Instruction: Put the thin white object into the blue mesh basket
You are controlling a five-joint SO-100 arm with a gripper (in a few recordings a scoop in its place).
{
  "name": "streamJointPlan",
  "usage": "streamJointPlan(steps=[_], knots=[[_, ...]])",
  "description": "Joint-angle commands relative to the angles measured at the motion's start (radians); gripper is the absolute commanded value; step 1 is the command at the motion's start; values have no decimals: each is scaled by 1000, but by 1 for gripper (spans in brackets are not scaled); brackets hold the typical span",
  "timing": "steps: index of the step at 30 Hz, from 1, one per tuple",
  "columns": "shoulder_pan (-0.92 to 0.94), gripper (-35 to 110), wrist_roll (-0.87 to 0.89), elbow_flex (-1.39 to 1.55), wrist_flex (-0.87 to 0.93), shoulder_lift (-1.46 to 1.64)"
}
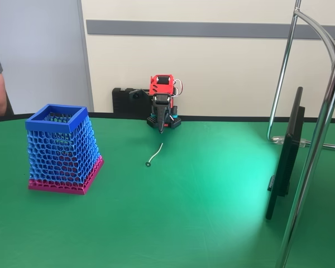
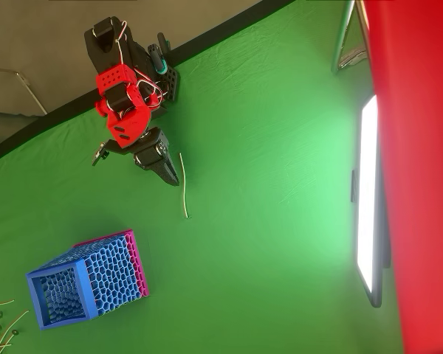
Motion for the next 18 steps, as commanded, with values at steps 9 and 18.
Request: streamJointPlan(steps=[9,18], knots=[[-44,1,-46,8,3,8],[-52,1,-46,8,0,5]])
